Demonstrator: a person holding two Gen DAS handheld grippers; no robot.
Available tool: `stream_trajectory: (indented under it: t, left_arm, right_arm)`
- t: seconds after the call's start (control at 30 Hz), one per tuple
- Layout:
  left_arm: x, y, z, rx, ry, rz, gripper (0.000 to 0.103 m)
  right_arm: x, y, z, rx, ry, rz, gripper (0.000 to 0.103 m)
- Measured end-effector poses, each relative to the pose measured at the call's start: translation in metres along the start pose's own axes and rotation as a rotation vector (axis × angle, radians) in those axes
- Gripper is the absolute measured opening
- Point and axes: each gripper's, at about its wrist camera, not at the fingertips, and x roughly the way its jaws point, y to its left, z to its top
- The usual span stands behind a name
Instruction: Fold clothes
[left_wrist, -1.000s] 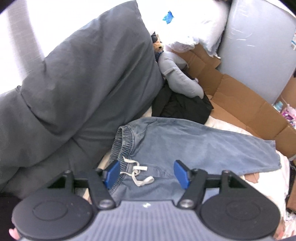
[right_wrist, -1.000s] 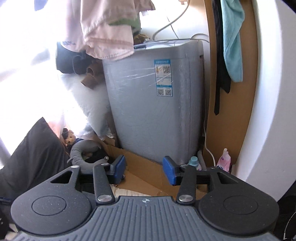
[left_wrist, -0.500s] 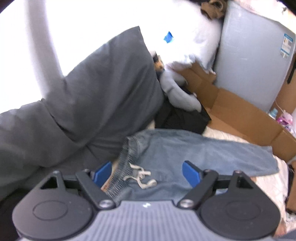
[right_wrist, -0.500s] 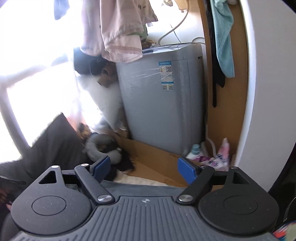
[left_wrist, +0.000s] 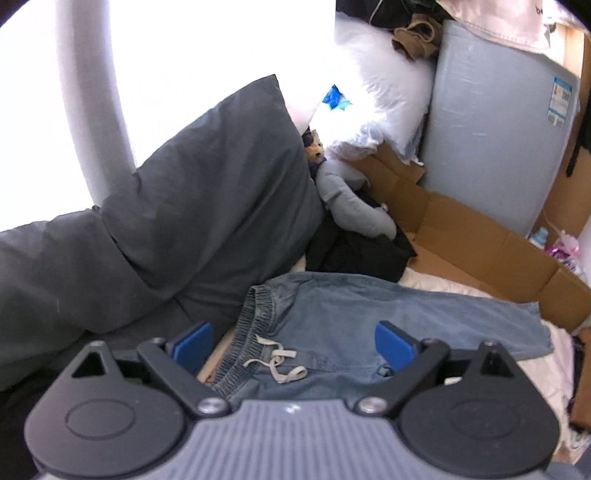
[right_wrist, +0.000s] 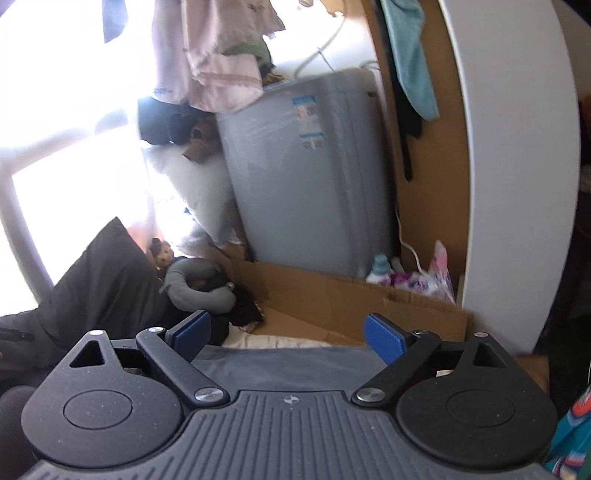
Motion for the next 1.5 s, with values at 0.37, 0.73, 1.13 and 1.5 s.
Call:
stream_trajectory:
  t: [0.37,0.73,1.13,1.5]
  left_arm:
    - [0.043,0.008,-0.052,-0.053,0.074,-0.005,0.095]
    - [0.109,0.005,-0.121,-0.112,0.222,0.007,0.087]
    - [0.168,-0.001,-0.177,-0.170,0.333,-0.015,0.086]
    - [0.199,-0.014,-0.209,-0.216,0.386,-0.021,0.079]
  right_arm:
    - [0.066,-0.033,-0.101,0.102,0.146,-0.002,0.094]
    - [0.166,-0.019,-0.203,0.118,0.364,0.046,0.093]
    - [0.226,-0.003,-0.282,0.092,0.472,0.096,0.090]
    - [0.266,0.018,-0.322,0.070,0.536,0.151,0.072]
